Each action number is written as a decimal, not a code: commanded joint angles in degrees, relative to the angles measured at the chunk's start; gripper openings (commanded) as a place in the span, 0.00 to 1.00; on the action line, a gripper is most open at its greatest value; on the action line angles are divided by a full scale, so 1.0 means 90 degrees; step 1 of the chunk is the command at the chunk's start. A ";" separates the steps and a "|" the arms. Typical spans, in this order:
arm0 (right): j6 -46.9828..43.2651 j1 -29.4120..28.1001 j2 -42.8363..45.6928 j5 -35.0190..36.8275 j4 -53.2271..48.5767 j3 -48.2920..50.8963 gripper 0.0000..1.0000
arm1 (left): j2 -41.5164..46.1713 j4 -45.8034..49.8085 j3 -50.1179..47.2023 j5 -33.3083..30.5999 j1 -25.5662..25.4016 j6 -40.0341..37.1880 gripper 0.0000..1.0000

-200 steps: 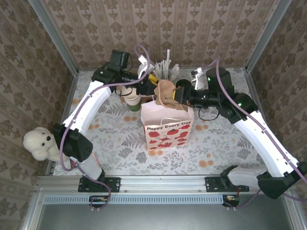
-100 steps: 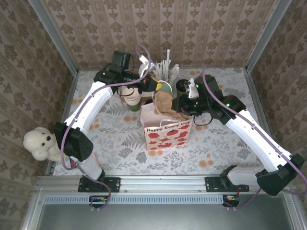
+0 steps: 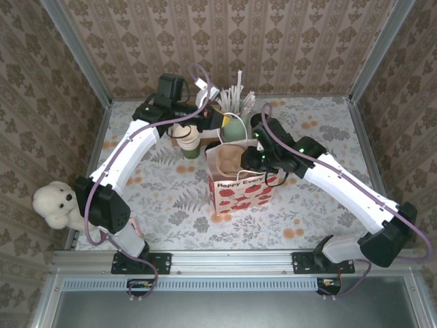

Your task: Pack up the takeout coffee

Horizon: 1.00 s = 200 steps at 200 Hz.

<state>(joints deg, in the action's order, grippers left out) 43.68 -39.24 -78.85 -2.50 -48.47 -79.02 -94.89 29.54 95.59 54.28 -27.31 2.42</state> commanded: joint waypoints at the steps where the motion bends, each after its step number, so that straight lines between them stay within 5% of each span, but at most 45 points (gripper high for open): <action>1: -0.0047 -0.0125 -0.0288 0.0591 -0.0413 -0.0310 0.24 | 0.0285 -0.0199 -0.0162 0.0200 -0.0014 0.0140 0.00; 62: -0.0369 -0.0368 -0.0909 0.0901 -0.0712 -0.0720 0.24 | 0.0249 -0.0322 -0.0124 0.0276 -0.0023 0.0492 0.00; 172: -0.0604 -0.0576 -0.1244 0.0313 -0.1758 -0.1450 0.25 | 0.0304 -0.0782 -0.0159 -0.1130 -0.0023 0.1471 0.00; 186: -0.0619 -0.0550 -0.1308 0.0447 -0.1807 -0.1443 0.25 | 0.0308 -0.0758 -0.0058 -0.0618 -0.0028 0.1485 0.27; 200: -0.0615 -0.0547 -0.1413 0.0460 -0.1836 -0.1497 0.25 | 0.0527 -0.0627 -0.0094 -0.0315 -0.0061 0.1226 0.44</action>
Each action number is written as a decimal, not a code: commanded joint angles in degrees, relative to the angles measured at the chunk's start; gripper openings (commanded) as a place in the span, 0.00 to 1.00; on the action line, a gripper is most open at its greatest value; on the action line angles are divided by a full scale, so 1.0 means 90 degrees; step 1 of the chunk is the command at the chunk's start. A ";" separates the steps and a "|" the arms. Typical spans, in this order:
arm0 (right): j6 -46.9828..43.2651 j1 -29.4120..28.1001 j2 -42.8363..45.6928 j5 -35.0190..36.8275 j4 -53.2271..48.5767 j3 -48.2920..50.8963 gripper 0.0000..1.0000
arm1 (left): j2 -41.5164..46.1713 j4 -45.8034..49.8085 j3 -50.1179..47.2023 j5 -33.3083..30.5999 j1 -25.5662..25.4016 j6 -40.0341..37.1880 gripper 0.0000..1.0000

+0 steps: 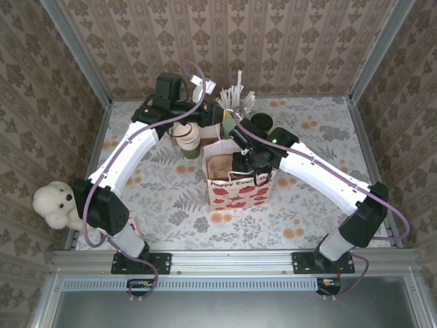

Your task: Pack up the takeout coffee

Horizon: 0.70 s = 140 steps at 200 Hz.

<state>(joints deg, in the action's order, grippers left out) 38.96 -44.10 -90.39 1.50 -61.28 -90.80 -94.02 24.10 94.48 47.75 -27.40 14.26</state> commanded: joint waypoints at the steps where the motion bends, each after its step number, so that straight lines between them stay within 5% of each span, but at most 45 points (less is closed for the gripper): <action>1: -0.0091 -0.0010 -0.0136 0.0008 -0.0411 -0.0191 0.25 | 0.0458 -0.0017 0.0015 0.0410 -0.0056 -0.0105 0.45; 28: -0.0074 -0.0010 -0.0226 -0.0021 -0.0360 -0.0288 0.25 | 0.1509 -0.0026 -0.0900 0.0322 -0.0066 -0.0982 0.75; 48: -0.0099 -0.0003 -0.0273 -0.0020 -0.0388 -0.0407 0.25 | 0.2357 0.0045 -0.1583 0.0426 -0.0142 -0.1498 0.85; 92: -0.0037 -0.0012 -0.0357 0.0053 -0.0565 -0.0570 0.25 | 0.3826 -0.0288 -0.2837 0.0089 -0.0850 -0.2253 0.92; 140: 0.0002 -0.0013 -0.0349 0.0271 -0.0698 -0.0669 0.25 | 0.3857 -0.0342 -0.2983 -0.1065 -0.1961 -0.3208 0.85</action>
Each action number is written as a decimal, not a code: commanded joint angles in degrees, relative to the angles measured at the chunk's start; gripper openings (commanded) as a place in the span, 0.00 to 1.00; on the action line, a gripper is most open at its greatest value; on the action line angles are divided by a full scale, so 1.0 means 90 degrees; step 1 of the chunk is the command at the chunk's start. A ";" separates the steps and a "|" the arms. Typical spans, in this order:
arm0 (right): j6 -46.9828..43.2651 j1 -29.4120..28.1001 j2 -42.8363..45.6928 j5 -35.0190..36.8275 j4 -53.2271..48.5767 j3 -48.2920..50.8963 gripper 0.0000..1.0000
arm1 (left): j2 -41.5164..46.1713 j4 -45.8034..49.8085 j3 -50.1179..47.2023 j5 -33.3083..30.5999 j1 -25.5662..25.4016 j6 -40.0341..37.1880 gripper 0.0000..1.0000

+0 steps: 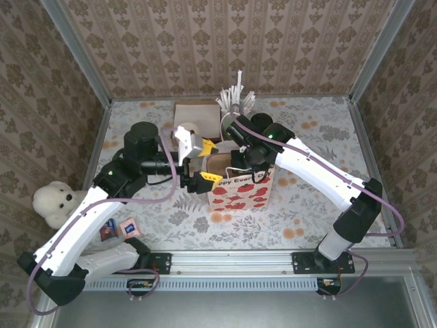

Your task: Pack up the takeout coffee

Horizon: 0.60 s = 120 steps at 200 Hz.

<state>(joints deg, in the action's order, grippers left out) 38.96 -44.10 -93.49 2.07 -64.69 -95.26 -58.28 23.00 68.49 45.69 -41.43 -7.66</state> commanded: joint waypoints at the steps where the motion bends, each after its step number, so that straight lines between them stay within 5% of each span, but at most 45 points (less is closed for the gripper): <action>1: 0.0005 -0.0018 0.0002 0.0209 -0.0316 -0.0171 0.24 | -0.0125 -0.0226 -0.0093 -0.0872 -0.0414 -0.0786 0.85; 36: 0.0055 -0.0016 0.0035 0.0198 -0.0244 -0.0121 0.25 | -0.0721 -0.0213 0.0253 -0.1081 -0.0705 -0.0996 0.72; 73: 0.0085 -0.0014 0.0003 0.0124 -0.0180 -0.0073 0.25 | -0.0995 -0.0043 0.0511 -0.0220 -0.0969 -0.1184 0.36; 120: 0.0085 0.0017 -0.0123 -0.0200 -0.0182 -0.0228 0.25 | -0.0927 0.0572 0.0453 -0.0736 -0.1376 -0.1927 0.20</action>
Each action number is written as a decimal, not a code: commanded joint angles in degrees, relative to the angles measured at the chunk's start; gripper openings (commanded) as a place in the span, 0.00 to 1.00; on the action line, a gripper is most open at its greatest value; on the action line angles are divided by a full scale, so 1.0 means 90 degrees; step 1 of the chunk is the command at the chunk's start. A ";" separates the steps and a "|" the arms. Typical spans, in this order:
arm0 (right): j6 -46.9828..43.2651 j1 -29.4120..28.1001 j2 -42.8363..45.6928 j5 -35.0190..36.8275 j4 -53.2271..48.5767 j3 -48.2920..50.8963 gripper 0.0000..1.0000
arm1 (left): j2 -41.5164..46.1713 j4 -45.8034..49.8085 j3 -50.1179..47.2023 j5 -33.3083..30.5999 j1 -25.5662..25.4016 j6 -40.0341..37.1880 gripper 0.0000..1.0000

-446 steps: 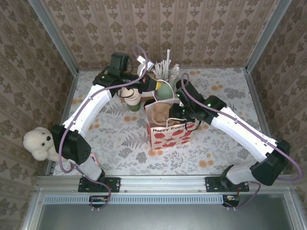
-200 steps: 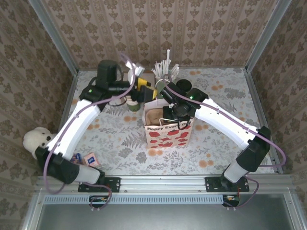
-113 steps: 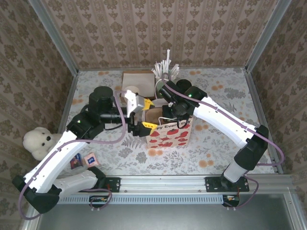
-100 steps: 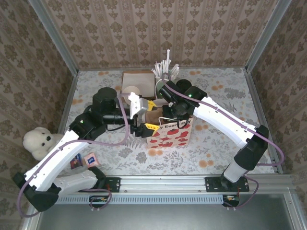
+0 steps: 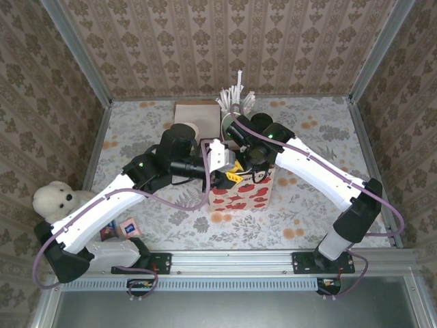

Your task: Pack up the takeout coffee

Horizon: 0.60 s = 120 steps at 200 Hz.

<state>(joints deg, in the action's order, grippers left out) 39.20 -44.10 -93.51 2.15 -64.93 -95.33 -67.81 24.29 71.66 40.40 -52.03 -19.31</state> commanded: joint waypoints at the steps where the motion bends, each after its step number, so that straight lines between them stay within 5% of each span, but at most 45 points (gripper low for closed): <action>1: 0.0058 0.0017 -0.0129 -0.0220 -0.0162 -0.0229 0.25 | 0.0132 0.0442 0.0093 -0.0161 -0.0202 -0.0650 0.20; 38: 0.0029 0.0064 -0.0366 -0.0239 -0.0538 -0.0537 0.25 | 0.0028 0.1034 0.0111 -0.0344 -0.0374 -0.1258 0.14; 120: -0.0049 0.0213 -0.0648 -0.0405 -0.0390 -0.0514 0.25 | -0.0128 0.2167 0.0887 0.0540 -0.0590 -0.2492 0.18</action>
<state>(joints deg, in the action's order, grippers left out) 39.18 -42.72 -97.41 -0.71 -66.46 -98.63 -69.71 40.01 77.47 41.12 -56.10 -36.38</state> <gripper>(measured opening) 0.254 0.175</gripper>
